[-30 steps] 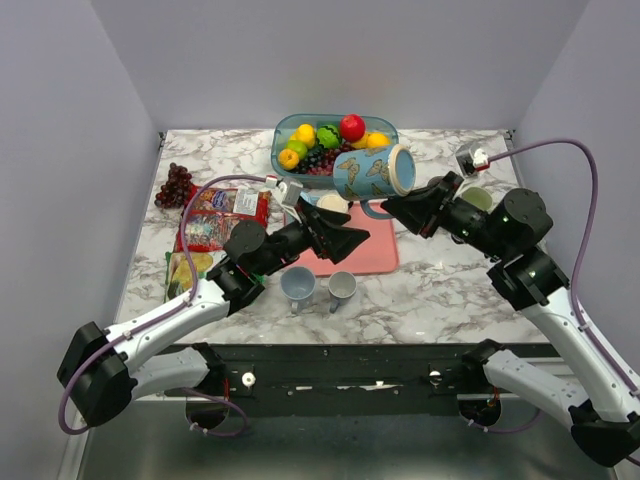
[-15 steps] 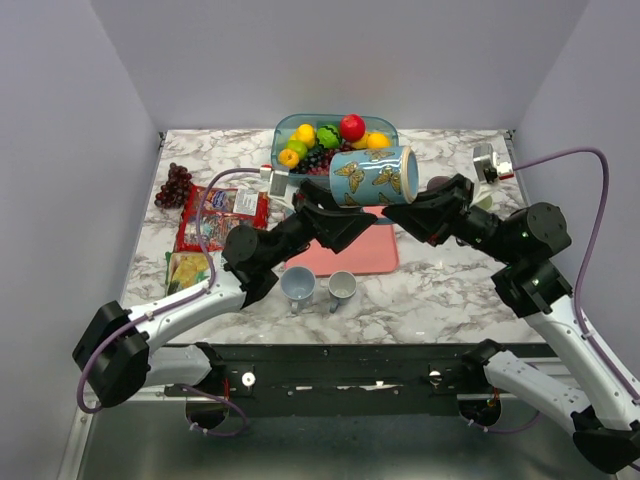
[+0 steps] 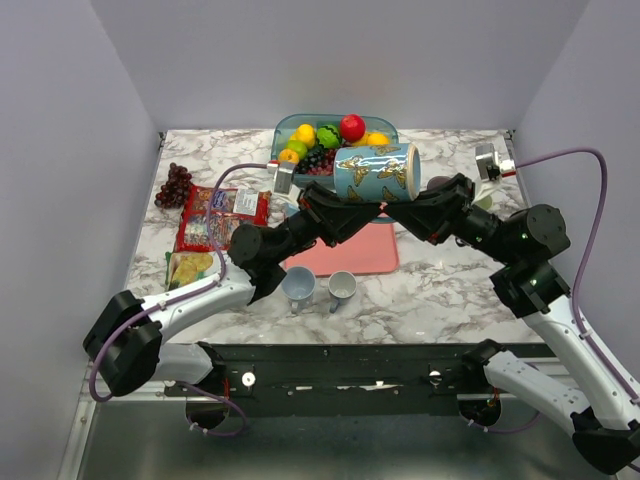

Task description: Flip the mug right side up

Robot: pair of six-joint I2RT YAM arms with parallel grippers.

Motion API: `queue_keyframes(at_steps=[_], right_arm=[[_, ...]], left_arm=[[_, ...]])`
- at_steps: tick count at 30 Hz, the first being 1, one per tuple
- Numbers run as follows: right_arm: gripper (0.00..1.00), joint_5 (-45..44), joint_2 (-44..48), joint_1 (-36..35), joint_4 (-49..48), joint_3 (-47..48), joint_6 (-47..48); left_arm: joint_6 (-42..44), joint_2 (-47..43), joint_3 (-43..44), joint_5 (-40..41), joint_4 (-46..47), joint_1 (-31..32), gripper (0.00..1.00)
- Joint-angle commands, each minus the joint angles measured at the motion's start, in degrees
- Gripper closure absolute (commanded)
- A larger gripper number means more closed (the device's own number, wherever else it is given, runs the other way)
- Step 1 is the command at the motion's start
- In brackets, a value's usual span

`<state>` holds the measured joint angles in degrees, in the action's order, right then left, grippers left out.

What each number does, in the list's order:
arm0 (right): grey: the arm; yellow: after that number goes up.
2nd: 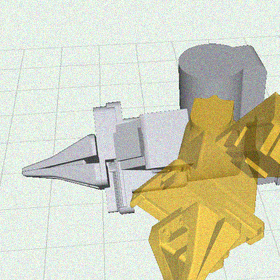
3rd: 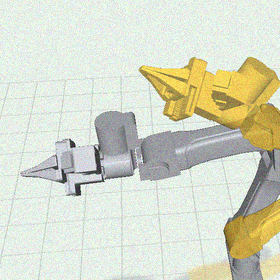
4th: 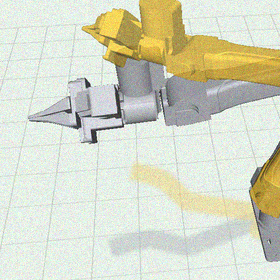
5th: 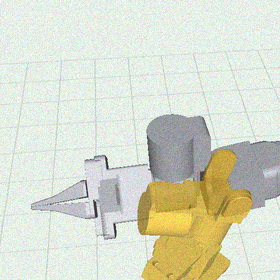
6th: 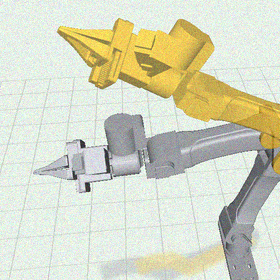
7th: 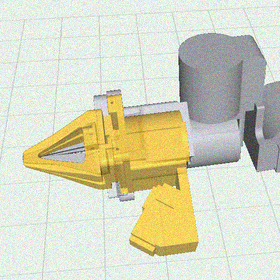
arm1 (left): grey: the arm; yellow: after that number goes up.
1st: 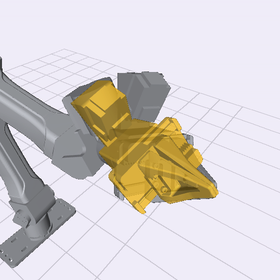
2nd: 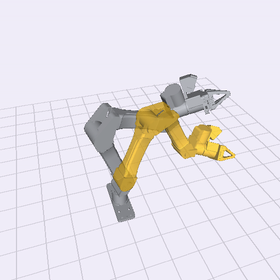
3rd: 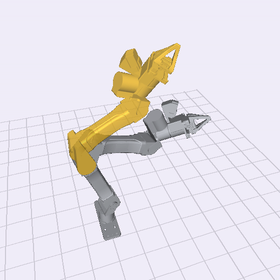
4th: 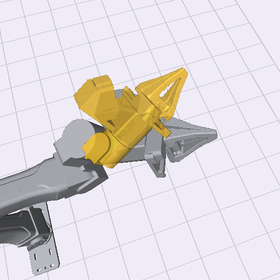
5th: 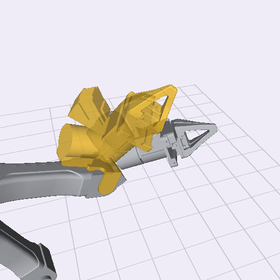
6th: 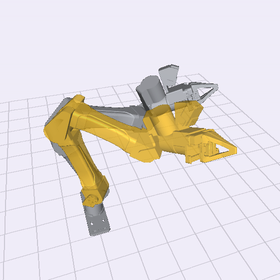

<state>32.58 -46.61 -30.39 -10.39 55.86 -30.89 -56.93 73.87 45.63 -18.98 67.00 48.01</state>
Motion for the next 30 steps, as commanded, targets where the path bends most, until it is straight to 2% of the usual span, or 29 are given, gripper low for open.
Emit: queue_keyframes(at_steps=[1,5,6,8,9,10,11,12,14,16,19,21,22,23,24,30], right_arm=[[0.99,1.53,1.35,-0.55,-4.82,0.66,0.84],[0.97,-2.15,1.08,-0.54,-0.17,1.36,2.32],[0.84,-3.12,1.08,-0.55,2.89,1.97,3.03],[0.69,-5.76,1.08,-0.55,6.16,2.24,5.22],[0.5,-8.82,1.17,-0.55,9.92,2.68,5.84],[0.4,-10.94,1.17,-0.55,12.56,2.85,7.15],[0.32,-13.13,1.34,-0.55,14.77,3.12,7.6],[0.2,-17.77,1.61,-0.55,18.88,3.21,8.04],[0.17,-22.45,1.87,-0.55,22.85,3.21,8.75],[0.16,-30.71,1.0,-0.55,30.06,3.99,8.31],[0.14,-39.59,0.55,-0.55,37.45,3.91,7.43],[0.12,-43.8,1.08,-0.55,40.0,2.16,7.08],[0.11,-45.22,1.52,-0.55,40.71,1.63,6.38],[0.11,-46.63,2.31,-0.55,41.41,0.67,6.2],[0.1,-48.82,2.57,-0.55,42.72,0.4,6.02],[0.09,-52.09,3.89,-0.55,45.46,0.04,5.76]], left_arm=[[-1.78,0.23,1.75,0.26,1.99,0.07,1.0],[-0.82,-0.39,1.05,0.88,1.47,0.07,1.0],[-0.38,-1.17,1.04,1.66,0.51,0.07,1.0],[3.04,-2.32,1.57,2.72,-5.63,0.07,1.0],[4.53,-3.89,1.92,4.55,-8.87,0.07,1.0],[6.54,-4.77,2.36,5.79,-15.87,0.07,1.0],[9.7,-5.48,2.97,6.84,-18.81,0.07,1.0],[11.21,-6.88,3.24,7.72,-21.62,0.07,1.0],[15.85,-8.03,4.72,10.8,-30.67,0.07,1.0],[18.24,-8.74,6.05,12.82,-39.0,0.16,1.0],[22.9,-8.74,8.25,14.14,-47.54,0.24,1.0],[28.15,-7.6,10.7,18.7,-53.0,1.03,1.0],[30.36,-7.25,11.84,23.85,-59.29,3.04,1.0],[32.21,-6.81,12.64,29.82,-60.92,4.19,1.0],[33.97,-6.11,12.65,31.97,-61.89,5.07,1.0],[38.12,0.12,15.63,40.59,-66.91,10.87,1.0]])
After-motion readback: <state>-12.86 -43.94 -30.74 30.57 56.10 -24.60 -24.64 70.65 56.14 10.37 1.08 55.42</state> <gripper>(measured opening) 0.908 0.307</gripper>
